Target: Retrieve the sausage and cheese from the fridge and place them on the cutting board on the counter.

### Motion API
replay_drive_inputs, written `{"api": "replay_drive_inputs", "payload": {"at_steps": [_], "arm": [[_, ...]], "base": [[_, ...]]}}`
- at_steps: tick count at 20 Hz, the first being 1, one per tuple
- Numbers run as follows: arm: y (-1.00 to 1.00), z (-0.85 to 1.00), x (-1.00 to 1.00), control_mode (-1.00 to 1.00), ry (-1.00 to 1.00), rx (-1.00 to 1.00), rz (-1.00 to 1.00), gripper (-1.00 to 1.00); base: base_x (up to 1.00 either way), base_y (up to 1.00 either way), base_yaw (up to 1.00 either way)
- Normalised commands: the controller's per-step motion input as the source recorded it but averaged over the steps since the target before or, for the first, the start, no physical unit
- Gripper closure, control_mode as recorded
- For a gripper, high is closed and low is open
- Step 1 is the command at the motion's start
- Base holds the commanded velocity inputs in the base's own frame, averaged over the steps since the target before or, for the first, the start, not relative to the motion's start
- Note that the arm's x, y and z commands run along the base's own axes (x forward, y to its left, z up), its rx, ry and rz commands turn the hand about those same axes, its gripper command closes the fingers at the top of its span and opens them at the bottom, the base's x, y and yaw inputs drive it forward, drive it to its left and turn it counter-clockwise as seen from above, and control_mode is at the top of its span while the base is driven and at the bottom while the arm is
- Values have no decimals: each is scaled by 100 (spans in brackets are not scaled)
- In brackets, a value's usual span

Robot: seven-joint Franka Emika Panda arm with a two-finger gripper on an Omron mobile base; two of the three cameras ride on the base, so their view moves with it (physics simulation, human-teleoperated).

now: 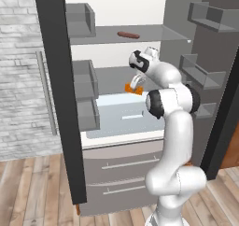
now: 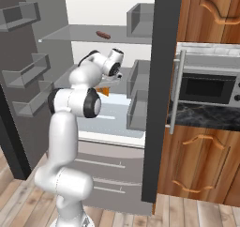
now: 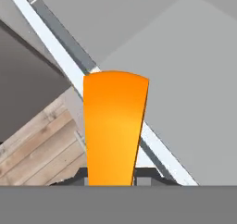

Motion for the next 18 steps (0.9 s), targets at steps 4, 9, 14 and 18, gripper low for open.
{"api": "replay_drive_inputs", "payload": {"at_steps": [4,9,14,18], "arm": [[16,3,-94,-100,-1,0,0,100],[8,25,-78,-100,1,0,0,100],[0,30,-85,-100,-1,-3,0,100],[0,14,-94,-100,-3,0,-4,100]], "base": [[0,0,0],[0,0,0],[0,0,0],[0,0,0]]}}
